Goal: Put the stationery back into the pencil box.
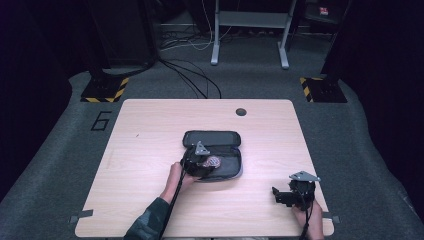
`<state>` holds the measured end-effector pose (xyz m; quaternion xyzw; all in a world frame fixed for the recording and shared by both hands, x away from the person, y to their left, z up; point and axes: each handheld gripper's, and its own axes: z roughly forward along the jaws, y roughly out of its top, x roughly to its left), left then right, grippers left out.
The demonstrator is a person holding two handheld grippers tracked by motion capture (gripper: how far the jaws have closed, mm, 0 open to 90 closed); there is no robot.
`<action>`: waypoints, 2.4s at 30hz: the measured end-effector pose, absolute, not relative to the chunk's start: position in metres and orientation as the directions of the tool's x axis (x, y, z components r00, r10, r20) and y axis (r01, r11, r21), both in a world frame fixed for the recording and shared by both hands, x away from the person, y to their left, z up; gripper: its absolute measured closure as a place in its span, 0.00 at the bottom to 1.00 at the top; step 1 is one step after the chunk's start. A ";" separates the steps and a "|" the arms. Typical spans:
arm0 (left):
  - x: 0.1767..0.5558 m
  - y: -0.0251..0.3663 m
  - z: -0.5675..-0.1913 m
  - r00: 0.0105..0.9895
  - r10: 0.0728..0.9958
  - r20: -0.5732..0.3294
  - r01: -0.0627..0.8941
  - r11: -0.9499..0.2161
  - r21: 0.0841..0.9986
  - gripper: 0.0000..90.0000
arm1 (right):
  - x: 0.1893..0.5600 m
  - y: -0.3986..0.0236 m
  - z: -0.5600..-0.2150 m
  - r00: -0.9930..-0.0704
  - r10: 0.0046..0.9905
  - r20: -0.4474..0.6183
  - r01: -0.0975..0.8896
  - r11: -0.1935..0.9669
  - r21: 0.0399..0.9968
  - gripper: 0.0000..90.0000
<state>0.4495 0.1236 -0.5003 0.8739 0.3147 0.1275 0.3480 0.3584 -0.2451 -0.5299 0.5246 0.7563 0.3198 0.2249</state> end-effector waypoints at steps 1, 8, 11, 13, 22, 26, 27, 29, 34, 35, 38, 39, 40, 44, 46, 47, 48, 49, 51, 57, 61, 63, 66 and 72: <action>0.451 0.124 -0.501 0.771 0.637 0.012 0.458 -0.567 0.685 0.55 | 0.358 -0.245 -0.530 -0.348 0.937 -0.005 0.650 0.245 0.719 0.00; 0.451 0.124 -0.500 0.765 0.644 0.004 0.471 -0.563 0.680 0.48 | 0.358 -0.245 -0.530 -0.348 0.937 -0.004 0.650 0.245 0.719 0.00; 0.451 0.126 -0.496 0.765 0.644 -0.010 0.472 -0.550 0.689 0.37 | 0.358 -0.245 -0.530 -0.348 0.937 -0.005 0.650 0.245 0.720 0.00; 0.450 0.128 -0.494 0.765 0.643 -0.009 0.465 -0.544 0.698 0.32 | 0.358 -0.245 -0.530 -0.348 0.937 -0.005 0.650 0.245 0.719 0.00; 0.440 0.135 -0.475 0.764 0.645 -0.001 0.442 -0.523 0.729 0.18 | 0.358 -0.245 -0.530 -0.348 0.937 -0.005 0.650 0.245 0.720 0.00; 0.432 0.143 -0.464 0.765 0.644 0.015 0.425 -0.522 0.740 0.17 | 0.358 -0.245 -0.530 -0.348 0.937 -0.005 0.650 0.245 0.720 0.00; 0.429 0.146 -0.462 0.764 0.645 0.011 0.427 -0.518 0.741 0.17 | 0.358 -0.245 -0.530 -0.349 0.937 -0.004 0.650 0.245 0.720 0.00; 0.425 0.151 -0.457 0.763 0.646 0.019 0.415 -0.514 0.751 0.17 | 0.358 -0.245 -0.530 -0.349 0.937 -0.005 0.649 0.245 0.720 0.00; 0.411 0.167 -0.449 0.746 0.664 0.043 0.405 -0.505 0.763 0.16 | 0.358 -0.245 -0.530 -0.348 0.937 -0.005 0.650 0.245 0.719 0.00; 0.408 0.171 -0.448 0.743 0.668 0.041 0.409 -0.503 0.761 0.16 | 0.358 -0.245 -0.530 -0.348 0.937 -0.005 0.650 0.245 0.719 0.00; 0.399 0.183 -0.447 0.728 0.683 0.054 0.410 -0.498 0.764 0.16 | 0.358 -0.245 -0.530 -0.348 0.937 -0.005 0.650 0.245 0.720 0.00; 0.396 0.187 -0.448 0.720 0.691 0.056 0.412 -0.491 0.768 0.16 | 0.358 -0.245 -0.530 -0.348 0.937 -0.005 0.650 0.245 0.719 0.00; 0.393 0.191 -0.447 0.719 0.693 0.055 0.417 -0.494 0.763 0.16 | 0.358 -0.245 -0.530 -0.348 0.937 -0.005 0.650 0.245 0.720 0.00; 0.383 0.208 -0.448 0.699 0.712 0.072 0.421 -0.490 0.763 0.15 | 0.358 -0.245 -0.530 -0.348 0.938 -0.005 0.650 0.245 0.719 0.00; 0.378 0.216 -0.450 0.679 0.730 0.081 0.423 -0.478 0.770 0.15 | 0.358 -0.245 -0.530 -0.347 0.938 -0.005 0.650 0.244 0.720 0.00; 0.374 0.220 -0.452 0.671 0.738 0.069 0.433 -0.465 0.772 0.14 | 0.358 -0.245 -0.530 -0.348 0.938 -0.005 0.650 0.244 0.720 0.00; 0.372 0.224 -0.453 0.664 0.744 0.070 0.439 -0.464 0.769 0.14 | 0.358 -0.245 -0.530 -0.348 0.938 -0.005 0.650 0.245 0.719 0.00; 0.369 0.229 -0.456 0.659 0.749 0.065 0.445 -0.458 0.770 0.14 | 0.358 -0.245 -0.530 -0.347 0.938 -0.004 0.650 0.244 0.720 0.00; 0.363 0.237 -0.461 0.645 0.761 0.069 0.457 -0.457 0.763 0.14 | 0.358 -0.245 -0.530 -0.345 0.938 -0.002 0.652 0.242 0.719 0.00; 0.348 0.260 -0.480 0.598 0.799 0.058 0.502 -0.430 0.750 0.12 | 0.358 -0.245 -0.530 -0.346 0.938 -0.005 0.651 0.244 0.719 0.00; 0.341 0.276 -0.492 0.572 0.819 0.034 0.542 -0.409 0.734 0.11 | 0.358 -0.245 -0.530 -0.346 0.938 -0.005 0.650 0.244 0.719 0.00; 0.339 0.283 -0.498 0.558 0.829 0.028 0.563 -0.403 0.722 0.10 | 0.358 -0.245 -0.530 -0.345 0.939 -0.003 0.652 0.242 0.718 0.00; 0.336 0.294 -0.508 0.528 0.849 0.026 0.593 -0.390 0.705 0.09 | 0.358 -0.245 -0.530 -0.344 0.939 -0.003 0.653 0.241 0.718 0.00; 0.332 0.305 -0.525 0.494 0.869 0.010 0.629 -0.365 0.687 0.05 | 0.358 -0.245 -0.530 -0.345 0.939 -0.004 0.652 0.242 0.718 0.00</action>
